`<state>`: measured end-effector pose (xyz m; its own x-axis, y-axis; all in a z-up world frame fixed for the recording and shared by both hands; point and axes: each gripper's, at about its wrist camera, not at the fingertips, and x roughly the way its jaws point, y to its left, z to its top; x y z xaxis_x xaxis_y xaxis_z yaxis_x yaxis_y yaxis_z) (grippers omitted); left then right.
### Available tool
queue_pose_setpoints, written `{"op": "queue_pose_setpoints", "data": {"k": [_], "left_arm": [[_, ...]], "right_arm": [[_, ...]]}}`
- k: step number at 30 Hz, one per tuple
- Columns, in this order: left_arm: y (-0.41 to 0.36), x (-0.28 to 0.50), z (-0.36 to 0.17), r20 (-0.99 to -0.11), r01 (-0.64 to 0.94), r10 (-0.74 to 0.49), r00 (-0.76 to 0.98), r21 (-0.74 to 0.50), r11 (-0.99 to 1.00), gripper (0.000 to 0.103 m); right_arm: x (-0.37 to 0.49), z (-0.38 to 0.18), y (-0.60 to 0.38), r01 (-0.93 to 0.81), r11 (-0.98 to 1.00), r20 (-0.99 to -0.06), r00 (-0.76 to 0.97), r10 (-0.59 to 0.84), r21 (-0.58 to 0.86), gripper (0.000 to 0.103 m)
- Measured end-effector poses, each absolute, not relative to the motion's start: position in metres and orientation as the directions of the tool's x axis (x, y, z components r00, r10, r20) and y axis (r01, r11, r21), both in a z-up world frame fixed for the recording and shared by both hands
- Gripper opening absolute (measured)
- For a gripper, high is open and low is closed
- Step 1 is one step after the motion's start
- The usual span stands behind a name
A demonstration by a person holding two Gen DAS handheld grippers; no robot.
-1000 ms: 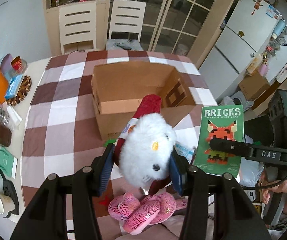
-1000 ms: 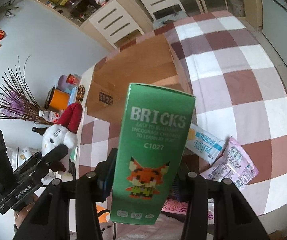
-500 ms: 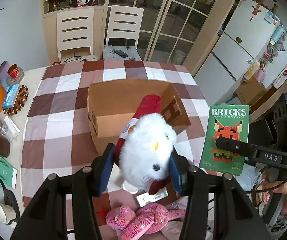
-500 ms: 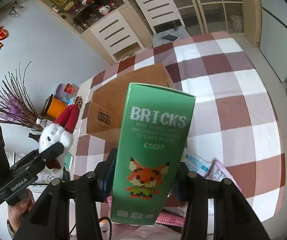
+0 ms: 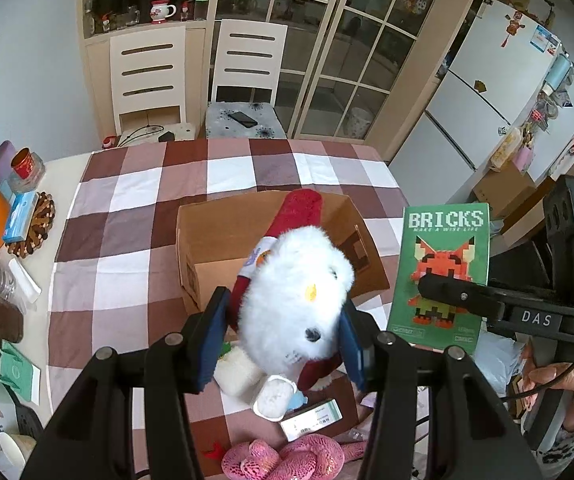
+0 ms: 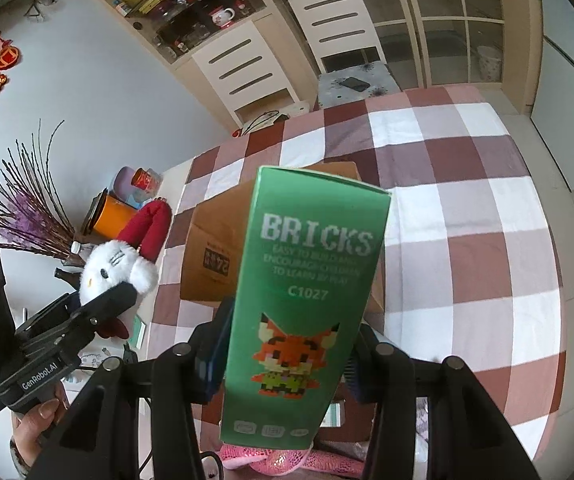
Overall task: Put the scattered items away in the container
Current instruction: 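Carry the BRICKS box and Hello Kitty plush over the cardboard box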
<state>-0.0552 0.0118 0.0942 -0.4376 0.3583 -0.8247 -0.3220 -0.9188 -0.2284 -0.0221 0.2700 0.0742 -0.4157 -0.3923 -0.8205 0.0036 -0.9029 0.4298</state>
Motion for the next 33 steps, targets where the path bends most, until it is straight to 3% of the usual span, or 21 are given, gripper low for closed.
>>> {"op": "queue_pose_setpoints", "data": {"k": [15, 33], "left_arm": [[0.016, -0.118, 0.074, -0.846, -0.321, 0.357, -0.396, -0.237, -0.917, 0.052], [0.028, -0.159, 0.015, -0.893, -0.287, 0.337, -0.297, -0.253, -0.924, 0.052]], "right_arm": [[-0.087, 0.068, 0.248, 0.05, -0.917, -0.841, -0.383, -0.383, 0.395, 0.048], [-0.138, 0.014, 0.222, 0.094, -0.937, -0.905, -0.244, -0.35, 0.337, 0.048]]}}
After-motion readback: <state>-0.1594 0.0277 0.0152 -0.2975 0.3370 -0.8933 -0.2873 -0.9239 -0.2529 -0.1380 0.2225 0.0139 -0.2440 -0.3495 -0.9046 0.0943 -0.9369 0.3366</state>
